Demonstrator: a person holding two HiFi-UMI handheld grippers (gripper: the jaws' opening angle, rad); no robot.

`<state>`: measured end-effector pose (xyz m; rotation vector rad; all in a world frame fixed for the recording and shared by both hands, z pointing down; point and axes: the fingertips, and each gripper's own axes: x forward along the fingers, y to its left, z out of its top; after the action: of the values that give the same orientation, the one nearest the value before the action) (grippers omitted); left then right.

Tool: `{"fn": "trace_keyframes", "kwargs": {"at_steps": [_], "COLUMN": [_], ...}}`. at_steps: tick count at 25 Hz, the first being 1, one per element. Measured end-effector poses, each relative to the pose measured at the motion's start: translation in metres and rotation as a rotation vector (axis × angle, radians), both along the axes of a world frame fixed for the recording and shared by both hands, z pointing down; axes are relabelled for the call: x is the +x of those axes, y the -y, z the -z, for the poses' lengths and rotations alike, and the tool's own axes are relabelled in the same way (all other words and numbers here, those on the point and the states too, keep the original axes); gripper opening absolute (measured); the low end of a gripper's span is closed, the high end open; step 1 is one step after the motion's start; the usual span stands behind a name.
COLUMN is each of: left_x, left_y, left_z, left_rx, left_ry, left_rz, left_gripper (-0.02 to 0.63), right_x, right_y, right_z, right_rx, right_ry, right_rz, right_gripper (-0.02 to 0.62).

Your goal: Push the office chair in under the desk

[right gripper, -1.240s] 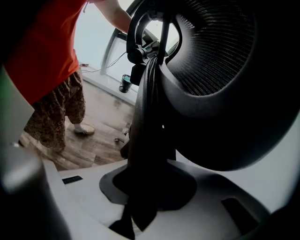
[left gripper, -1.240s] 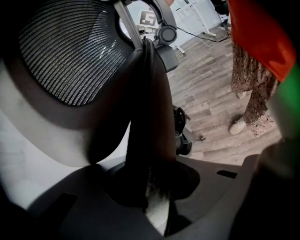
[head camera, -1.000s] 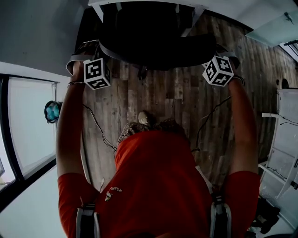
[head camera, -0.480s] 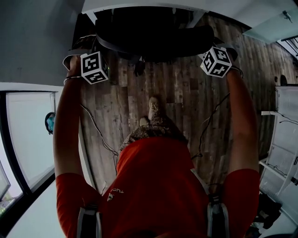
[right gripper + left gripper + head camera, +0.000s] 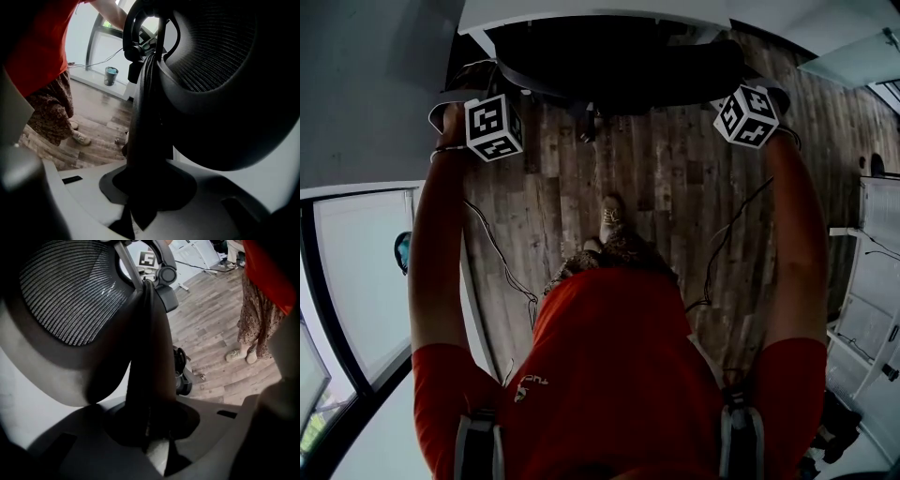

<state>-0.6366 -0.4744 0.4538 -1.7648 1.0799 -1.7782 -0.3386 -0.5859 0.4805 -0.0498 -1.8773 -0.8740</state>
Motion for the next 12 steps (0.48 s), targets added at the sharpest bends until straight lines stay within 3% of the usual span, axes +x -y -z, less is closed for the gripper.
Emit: {"fn": "trace_keyframes", "kwargs": {"at_steps": [12], "left_x": [-0.024], "left_y": [0.060], "left_z": [0.001], "left_rx": [-0.021], "left_ry": [0.004], "left_rz": [0.007], "left_gripper": [0.089], "right_x": [-0.027], "right_y": [0.053], "right_z": [0.008], "right_rx": [0.000], "right_ry": [0.014], "right_rz": [0.017], "right_gripper": [0.097]}}
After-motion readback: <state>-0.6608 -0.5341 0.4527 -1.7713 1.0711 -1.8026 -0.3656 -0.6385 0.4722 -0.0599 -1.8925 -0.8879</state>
